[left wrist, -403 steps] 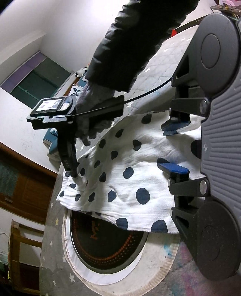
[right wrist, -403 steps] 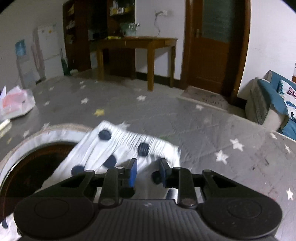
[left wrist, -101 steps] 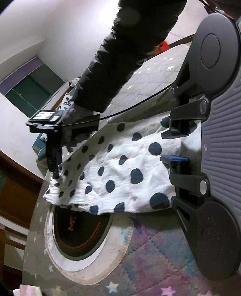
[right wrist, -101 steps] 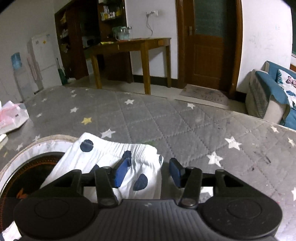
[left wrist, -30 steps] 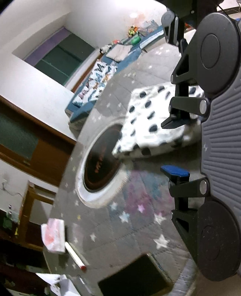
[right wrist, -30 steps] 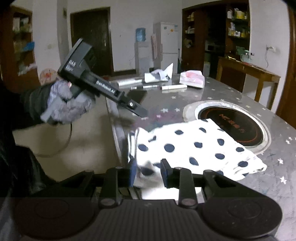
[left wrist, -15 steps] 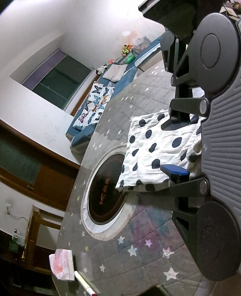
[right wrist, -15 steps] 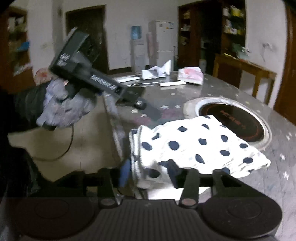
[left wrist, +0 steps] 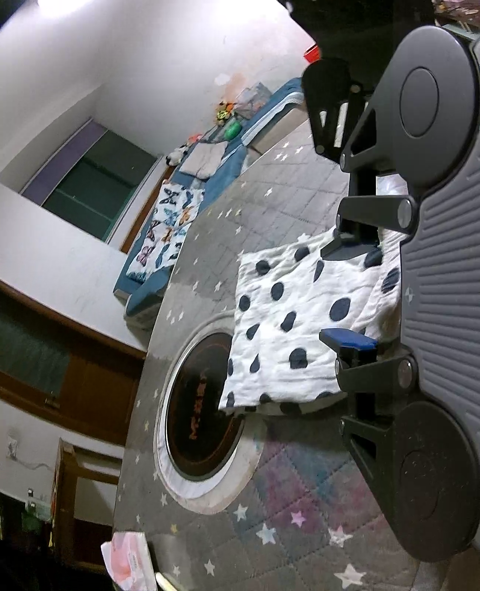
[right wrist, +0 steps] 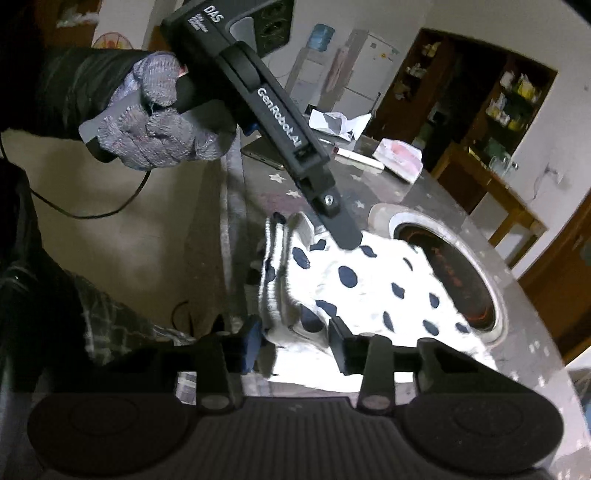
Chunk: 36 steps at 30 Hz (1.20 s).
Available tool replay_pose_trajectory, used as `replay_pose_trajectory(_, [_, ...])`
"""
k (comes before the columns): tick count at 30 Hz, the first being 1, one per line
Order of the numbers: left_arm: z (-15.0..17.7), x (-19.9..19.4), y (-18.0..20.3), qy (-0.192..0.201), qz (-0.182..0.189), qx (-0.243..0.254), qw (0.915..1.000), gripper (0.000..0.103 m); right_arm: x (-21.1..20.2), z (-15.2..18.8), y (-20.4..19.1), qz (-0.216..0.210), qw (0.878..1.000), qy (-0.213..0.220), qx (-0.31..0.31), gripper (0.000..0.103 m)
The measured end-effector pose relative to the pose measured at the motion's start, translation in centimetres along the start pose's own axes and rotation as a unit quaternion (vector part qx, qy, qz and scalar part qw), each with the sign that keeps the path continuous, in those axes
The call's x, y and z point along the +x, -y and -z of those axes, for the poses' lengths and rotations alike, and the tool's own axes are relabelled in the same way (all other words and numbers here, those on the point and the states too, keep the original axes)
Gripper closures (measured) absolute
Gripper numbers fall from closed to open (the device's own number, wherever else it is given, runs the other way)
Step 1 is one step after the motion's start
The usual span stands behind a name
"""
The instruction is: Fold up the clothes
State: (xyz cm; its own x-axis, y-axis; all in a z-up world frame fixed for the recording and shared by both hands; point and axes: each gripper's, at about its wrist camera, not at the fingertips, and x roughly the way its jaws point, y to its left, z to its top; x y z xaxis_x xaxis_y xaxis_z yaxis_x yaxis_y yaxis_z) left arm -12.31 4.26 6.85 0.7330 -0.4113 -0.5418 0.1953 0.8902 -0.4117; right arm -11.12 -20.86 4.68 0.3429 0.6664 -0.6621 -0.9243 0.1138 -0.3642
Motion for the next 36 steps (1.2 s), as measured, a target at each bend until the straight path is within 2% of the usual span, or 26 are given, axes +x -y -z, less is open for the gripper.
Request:
replay_pose_trajectory(2, [0.0, 0.3, 0.1, -0.004, 0.002, 0.004, 1.0, 0.06, 0.1, -0.1, -0.2, -0.001, 1.0, -0.001, -0.01, 0.067])
replay_pose_trajectory(3, [0.0, 0.4, 0.2, -0.007, 0.004, 0.007, 0.9999, 0.06, 0.1, -0.1, -0.4, 0.001, 1.0, 0.001, -0.02, 0.075])
replay_pose_trajectory(6, [0.0, 0.8, 0.3, -0.017, 0.007, 0.014, 0.9997, 0.06, -0.3, -0.5, -0.4, 0.01, 0.999, 0.002, -0.032, 0.087])
replay_pose_trajectory(12, [-0.5, 0.9, 0.8, -0.018, 0.018, 0.023, 0.9994, 0.06, -2.1, -1.6, 0.8, 0.049, 0.997, 0.019, -0.063, 0.088])
replay_pose_trajectory(20, [1.1, 2.1, 0.5, -0.059, 0.02, 0.029, 0.9977, 0.06, -0.1, 1.1, -0.5, 0.0, 0.999, -0.012, -0.034, 0.085])
replay_pose_trajectory(25, [0.6, 1.2, 0.9, -0.041, 0.021, 0.037, 0.9983, 0.06, -2.2, 0.4, 2.3, -0.021, 0.999, 0.013, 0.038, 0.083])
replay_pose_trajectory(29, [0.2, 1.0, 1.6, -0.025, 0.032, 0.044, 0.9982, 0.06, -2.7, 0.1, 5.3, -0.012, 0.993, 0.029, 0.11, 0.08])
replay_pose_trajectory(33, [0.5, 2.1, 1.9, -0.034, 0.04, 0.048, 0.9975, 0.06, -0.6, 0.4, 8.4, 0.018, 0.984, 0.017, 0.174, 0.079])
replay_pose_trajectory(36, [1.2, 2.9, 2.0, -0.046, 0.041, 0.052, 0.9968, 0.06, 1.3, 1.1, 10.8, 0.029, 0.971, 0.01, 0.236, 0.079])
